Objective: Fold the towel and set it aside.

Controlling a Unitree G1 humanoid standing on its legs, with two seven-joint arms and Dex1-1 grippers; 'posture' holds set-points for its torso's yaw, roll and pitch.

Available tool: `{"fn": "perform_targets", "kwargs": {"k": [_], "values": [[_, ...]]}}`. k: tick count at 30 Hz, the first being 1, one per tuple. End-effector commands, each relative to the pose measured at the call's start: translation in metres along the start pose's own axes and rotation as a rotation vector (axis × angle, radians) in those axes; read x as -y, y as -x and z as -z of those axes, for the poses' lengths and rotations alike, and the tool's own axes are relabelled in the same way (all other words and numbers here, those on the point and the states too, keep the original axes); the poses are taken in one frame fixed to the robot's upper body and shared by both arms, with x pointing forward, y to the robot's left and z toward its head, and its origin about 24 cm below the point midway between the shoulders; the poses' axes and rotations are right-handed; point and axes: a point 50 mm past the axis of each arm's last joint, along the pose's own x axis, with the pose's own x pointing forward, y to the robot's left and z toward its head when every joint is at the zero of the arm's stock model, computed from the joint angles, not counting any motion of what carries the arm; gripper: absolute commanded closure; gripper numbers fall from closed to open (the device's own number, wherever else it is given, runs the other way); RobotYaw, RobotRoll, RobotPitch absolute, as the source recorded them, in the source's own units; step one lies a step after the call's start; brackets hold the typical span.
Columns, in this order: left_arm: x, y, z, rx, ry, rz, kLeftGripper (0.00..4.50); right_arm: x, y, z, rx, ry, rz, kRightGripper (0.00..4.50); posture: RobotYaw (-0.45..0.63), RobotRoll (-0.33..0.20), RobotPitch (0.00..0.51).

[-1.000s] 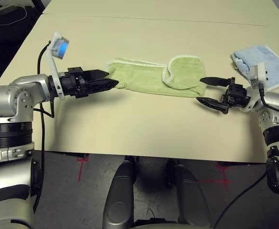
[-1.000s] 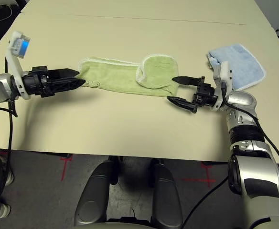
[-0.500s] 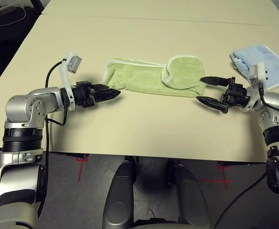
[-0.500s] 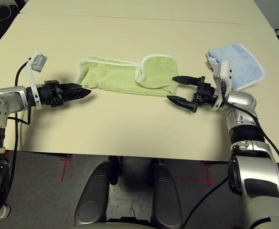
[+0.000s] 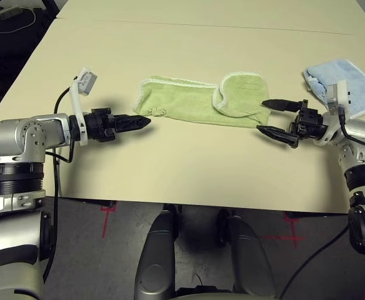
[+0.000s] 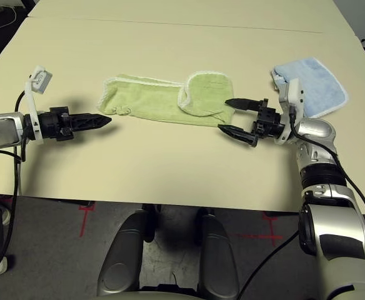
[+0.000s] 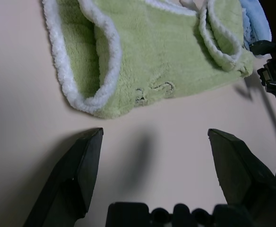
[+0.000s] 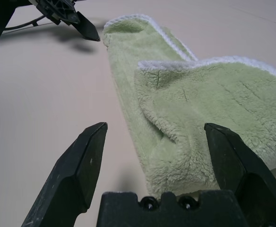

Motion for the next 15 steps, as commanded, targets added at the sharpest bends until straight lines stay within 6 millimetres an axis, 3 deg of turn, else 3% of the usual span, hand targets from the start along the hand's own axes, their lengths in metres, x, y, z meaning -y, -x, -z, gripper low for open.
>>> {"fn": "perform_targets", "kwargs": {"k": [1,15], "values": [[-0.005,-0.006,-0.001,0.035,0.011,-0.040,0.00,0.000,0.005,0.000,0.005,-0.005,0.015,0.05,0.09,0.000,0.261],[-0.020,-0.020,-0.005,0.073,-0.027,-0.145,0.00,-0.002,0.006,-0.002,0.013,-0.007,0.024,0.05,0.08,0.000,0.258]]}}
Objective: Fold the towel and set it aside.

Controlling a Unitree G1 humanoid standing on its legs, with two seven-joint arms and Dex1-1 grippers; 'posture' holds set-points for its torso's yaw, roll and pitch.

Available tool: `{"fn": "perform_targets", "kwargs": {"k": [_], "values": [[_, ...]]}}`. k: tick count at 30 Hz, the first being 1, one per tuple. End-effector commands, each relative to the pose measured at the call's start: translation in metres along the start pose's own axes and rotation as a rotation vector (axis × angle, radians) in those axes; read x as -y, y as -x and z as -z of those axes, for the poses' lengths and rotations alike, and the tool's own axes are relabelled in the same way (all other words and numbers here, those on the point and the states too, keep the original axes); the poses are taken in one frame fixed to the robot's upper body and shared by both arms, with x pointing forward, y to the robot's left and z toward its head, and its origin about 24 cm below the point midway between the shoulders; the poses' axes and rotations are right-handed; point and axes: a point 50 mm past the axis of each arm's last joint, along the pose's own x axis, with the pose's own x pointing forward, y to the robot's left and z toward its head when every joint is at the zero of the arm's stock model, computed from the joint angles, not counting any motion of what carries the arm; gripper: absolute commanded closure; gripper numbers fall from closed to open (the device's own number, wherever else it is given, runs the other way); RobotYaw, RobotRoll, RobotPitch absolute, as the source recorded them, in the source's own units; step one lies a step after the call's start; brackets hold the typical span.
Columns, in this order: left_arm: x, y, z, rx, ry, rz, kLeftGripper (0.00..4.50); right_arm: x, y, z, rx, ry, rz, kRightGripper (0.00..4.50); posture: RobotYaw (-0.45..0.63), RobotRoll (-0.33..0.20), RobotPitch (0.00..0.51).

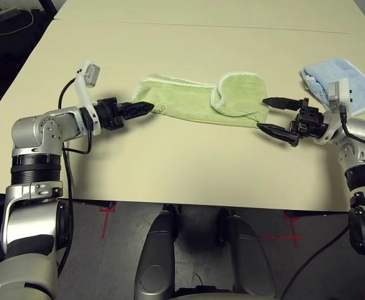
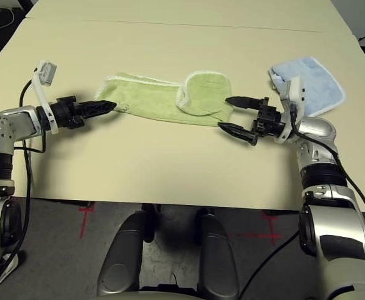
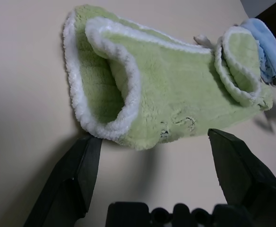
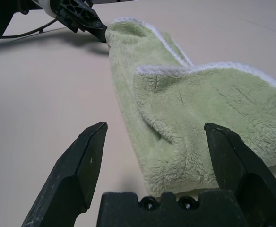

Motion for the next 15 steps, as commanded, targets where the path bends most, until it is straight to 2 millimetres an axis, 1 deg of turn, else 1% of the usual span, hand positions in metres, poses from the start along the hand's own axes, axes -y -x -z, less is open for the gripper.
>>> {"fn": "perform_targets", "kwargs": {"k": [1,7,15], "values": [[-0.009,-0.002,0.007,-0.032,0.013,-0.071,0.00,-0.002,0.006,0.002,0.001,-0.007,0.015,0.05,0.08,0.000,0.258],[-0.017,-0.001,0.007,-0.013,0.011,-0.142,0.00,-0.003,0.005,0.002,0.000,-0.010,0.011,0.05,0.08,0.000,0.253],[-0.019,-0.004,0.006,0.009,0.011,-0.158,0.00,-0.003,0.005,0.002,-0.005,-0.010,0.009,0.05,0.08,0.000,0.249]]}}
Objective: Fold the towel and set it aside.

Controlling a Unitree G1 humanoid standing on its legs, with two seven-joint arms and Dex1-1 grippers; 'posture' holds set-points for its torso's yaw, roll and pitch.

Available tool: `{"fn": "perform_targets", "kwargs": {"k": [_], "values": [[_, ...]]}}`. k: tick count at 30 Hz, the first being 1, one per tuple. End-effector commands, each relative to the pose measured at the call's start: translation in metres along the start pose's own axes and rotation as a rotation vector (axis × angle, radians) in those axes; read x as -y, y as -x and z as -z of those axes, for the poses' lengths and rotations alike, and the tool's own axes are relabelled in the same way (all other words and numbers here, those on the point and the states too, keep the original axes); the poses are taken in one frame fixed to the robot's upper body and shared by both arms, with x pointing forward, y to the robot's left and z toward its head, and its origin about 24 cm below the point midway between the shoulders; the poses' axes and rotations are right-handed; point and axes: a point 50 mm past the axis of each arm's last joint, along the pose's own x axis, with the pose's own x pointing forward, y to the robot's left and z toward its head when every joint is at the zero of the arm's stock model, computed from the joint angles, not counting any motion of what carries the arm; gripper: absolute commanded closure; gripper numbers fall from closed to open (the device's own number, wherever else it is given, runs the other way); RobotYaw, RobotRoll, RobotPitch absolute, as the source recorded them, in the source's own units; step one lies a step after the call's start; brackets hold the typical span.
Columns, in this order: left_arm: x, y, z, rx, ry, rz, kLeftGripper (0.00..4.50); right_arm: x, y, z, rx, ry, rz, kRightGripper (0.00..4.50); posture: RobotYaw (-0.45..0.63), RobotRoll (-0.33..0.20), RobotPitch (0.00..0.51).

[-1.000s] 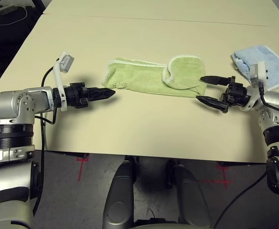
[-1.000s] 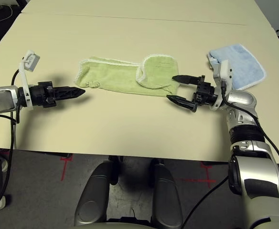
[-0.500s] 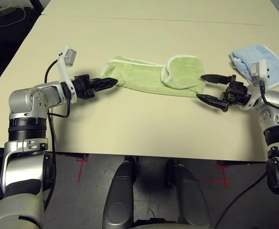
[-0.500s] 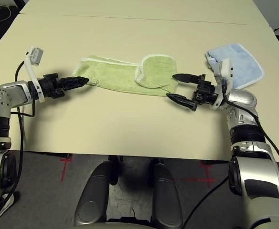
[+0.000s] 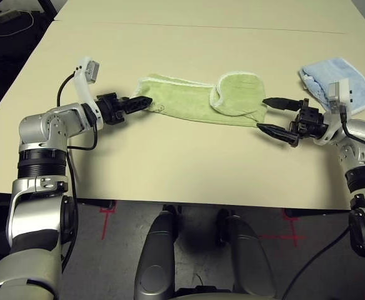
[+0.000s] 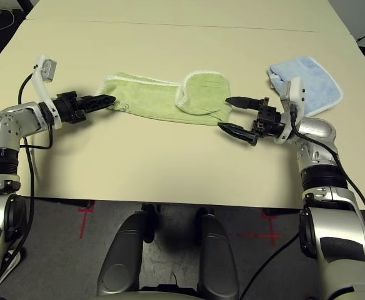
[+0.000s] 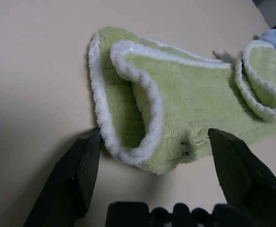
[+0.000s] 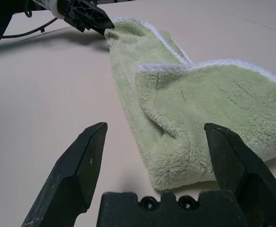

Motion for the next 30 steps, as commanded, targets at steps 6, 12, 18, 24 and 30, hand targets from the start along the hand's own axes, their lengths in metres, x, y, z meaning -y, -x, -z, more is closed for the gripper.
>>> {"fn": "perform_targets", "kwargs": {"k": [6,12,18,24,30], "values": [[-0.009,0.000,0.010,-0.039,0.026,-0.055,1.64,-0.001,0.005,0.000,-0.008,0.001,0.007,0.00,0.08,0.000,0.245],[-0.008,0.000,0.006,-0.030,0.024,-0.056,4.11,0.000,0.005,0.000,-0.010,0.000,0.009,0.00,0.08,0.000,0.244],[-0.003,0.003,-0.004,-0.021,0.014,-0.046,4.48,0.000,0.005,0.000,-0.009,-0.004,0.011,0.00,0.08,0.000,0.246],[0.001,0.015,-0.021,-0.008,-0.021,-0.043,4.48,0.000,0.005,0.001,-0.010,-0.007,0.014,0.00,0.09,0.000,0.245],[0.000,0.037,-0.027,-0.044,-0.044,-0.061,4.48,0.002,0.005,0.000,-0.009,-0.005,0.017,0.00,0.10,0.000,0.244]]}}
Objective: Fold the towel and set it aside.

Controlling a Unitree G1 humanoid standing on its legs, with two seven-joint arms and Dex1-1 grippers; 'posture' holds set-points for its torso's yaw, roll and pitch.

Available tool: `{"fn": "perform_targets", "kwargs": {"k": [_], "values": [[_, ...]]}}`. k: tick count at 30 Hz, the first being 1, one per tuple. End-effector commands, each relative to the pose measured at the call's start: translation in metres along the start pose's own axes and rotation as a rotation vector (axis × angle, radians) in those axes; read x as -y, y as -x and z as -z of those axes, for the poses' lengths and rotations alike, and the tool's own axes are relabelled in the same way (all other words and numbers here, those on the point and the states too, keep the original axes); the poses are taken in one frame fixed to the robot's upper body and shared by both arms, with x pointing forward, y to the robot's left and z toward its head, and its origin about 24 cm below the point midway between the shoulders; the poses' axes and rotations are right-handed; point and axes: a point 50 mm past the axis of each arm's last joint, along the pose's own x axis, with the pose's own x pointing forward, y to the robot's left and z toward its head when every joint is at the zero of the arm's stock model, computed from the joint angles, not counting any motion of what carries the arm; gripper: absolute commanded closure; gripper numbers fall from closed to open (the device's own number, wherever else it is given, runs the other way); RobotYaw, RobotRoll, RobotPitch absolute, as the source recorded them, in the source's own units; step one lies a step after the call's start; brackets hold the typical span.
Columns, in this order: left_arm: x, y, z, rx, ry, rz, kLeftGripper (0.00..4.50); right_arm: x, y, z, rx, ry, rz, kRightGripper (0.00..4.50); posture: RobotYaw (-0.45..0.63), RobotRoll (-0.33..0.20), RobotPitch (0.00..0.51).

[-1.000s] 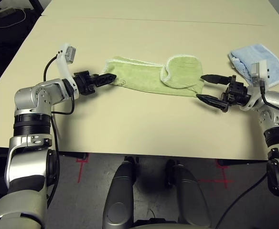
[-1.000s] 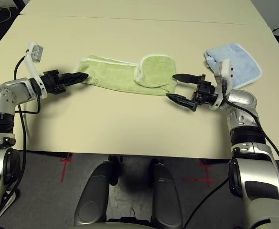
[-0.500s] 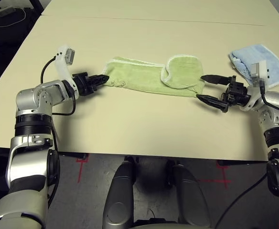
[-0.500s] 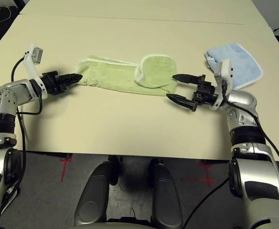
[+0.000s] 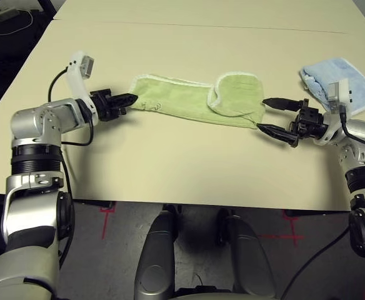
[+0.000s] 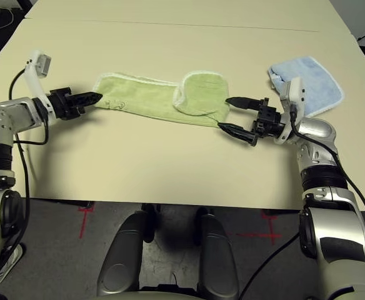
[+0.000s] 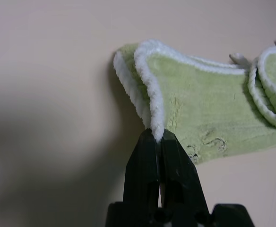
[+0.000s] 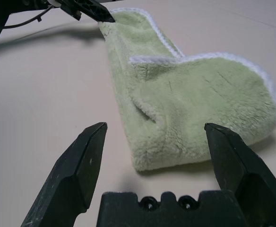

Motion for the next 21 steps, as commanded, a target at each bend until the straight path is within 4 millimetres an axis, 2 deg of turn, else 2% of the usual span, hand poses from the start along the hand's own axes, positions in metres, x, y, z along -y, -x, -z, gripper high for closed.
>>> {"fn": "perform_targets", "kwargs": {"k": [1,5,10,19,21], "values": [[0.002,0.013,0.001,-0.031,0.000,0.016,4.48,0.002,0.004,0.000,-0.007,0.002,0.015,0.00,0.10,0.000,0.243],[0.006,0.023,0.006,-0.051,0.004,0.022,4.48,0.004,0.003,-0.002,-0.007,0.005,0.014,0.00,0.11,0.000,0.243],[0.010,0.021,0.010,-0.055,-0.004,0.012,4.48,0.005,0.002,-0.002,-0.008,0.008,0.012,0.00,0.11,0.000,0.242],[0.038,-0.006,-0.031,0.056,-0.139,0.104,4.48,0.006,0.002,-0.002,-0.015,0.000,0.008,0.00,0.10,0.000,0.238],[0.058,-0.020,-0.043,0.071,-0.187,0.190,4.48,0.005,0.006,0.000,-0.036,-0.002,0.002,0.00,0.10,0.000,0.238]]}}
